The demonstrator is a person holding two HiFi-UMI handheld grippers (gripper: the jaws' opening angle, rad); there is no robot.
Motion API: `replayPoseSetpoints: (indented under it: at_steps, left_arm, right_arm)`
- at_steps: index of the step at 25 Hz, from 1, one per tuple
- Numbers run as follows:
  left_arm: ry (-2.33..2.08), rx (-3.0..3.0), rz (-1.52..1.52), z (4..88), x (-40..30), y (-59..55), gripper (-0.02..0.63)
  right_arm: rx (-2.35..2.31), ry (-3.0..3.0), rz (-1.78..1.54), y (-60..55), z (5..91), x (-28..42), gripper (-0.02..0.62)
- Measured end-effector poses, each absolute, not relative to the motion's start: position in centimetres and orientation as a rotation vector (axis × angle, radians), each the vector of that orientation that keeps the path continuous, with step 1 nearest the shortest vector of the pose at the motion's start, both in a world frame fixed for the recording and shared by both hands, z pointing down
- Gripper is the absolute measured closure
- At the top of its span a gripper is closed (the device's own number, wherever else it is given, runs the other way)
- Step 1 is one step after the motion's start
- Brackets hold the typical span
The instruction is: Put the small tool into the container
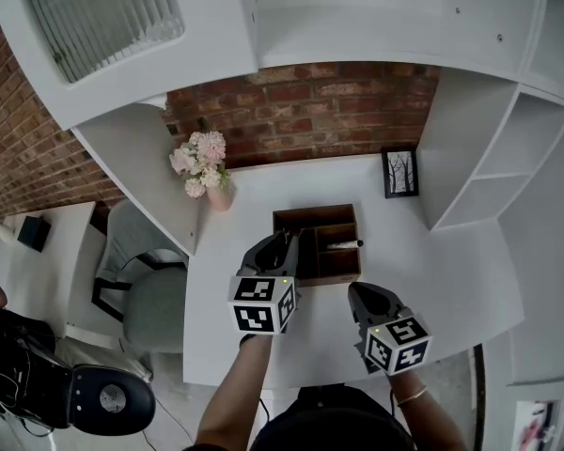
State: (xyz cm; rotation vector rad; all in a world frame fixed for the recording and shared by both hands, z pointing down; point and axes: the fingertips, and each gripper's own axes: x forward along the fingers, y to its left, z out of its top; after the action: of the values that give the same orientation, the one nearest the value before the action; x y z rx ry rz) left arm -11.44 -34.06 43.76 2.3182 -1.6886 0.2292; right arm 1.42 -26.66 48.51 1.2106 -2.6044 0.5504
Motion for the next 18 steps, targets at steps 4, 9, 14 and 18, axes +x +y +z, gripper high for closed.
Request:
replayPoseSetpoints:
  at_steps: [4,9,14,18]
  left_arm:
    - [-1.678,2.304,0.250,44.7,-11.5,-34.0,0.532]
    - [-1.664,2.291,0.280,45.5,-11.4,-34.1,0.532]
    - [-1.652,2.276,0.303,46.5,-11.4,-34.2,0.532]
    - [-1.645,2.258,0.319,47.1,-11.4,-34.2,0.532]
  right_arm:
    - [1.212,-2.604,0.554,-26.5,48.6,1.4,0.591]
    - [1.218,-2.599,0.556,-26.4,48.6,1.6,0.591]
    - [1.225,-2.588,0.561,-26.3,48.9,1.9,0.591]
    - [1.227,-2.588,0.564,-26.2,48.9,2.1,0.591]
